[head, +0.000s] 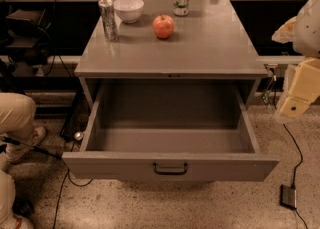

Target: Close top drawer

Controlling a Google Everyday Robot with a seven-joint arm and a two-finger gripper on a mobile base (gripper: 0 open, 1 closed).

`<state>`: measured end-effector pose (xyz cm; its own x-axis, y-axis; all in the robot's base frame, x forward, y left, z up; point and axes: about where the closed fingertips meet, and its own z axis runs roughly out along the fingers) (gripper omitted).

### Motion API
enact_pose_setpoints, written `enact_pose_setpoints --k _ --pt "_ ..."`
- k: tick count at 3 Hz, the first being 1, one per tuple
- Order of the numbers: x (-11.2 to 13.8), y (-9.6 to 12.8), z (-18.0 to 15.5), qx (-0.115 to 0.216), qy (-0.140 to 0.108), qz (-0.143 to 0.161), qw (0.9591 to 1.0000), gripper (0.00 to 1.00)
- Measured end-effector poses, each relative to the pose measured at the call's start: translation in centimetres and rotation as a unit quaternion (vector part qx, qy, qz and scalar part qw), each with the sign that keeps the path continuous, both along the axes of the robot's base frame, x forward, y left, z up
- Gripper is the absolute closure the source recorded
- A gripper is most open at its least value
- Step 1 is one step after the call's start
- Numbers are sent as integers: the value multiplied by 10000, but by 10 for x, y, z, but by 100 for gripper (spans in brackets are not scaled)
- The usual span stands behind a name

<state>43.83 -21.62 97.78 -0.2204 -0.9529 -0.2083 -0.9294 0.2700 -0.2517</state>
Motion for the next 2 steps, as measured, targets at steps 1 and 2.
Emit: enact_pose_setpoints --k 1,2 --pt "0 0 0 0 -1 0 10000 0" --pt "-12 -7 -23 -134 364 -249 9989 0"
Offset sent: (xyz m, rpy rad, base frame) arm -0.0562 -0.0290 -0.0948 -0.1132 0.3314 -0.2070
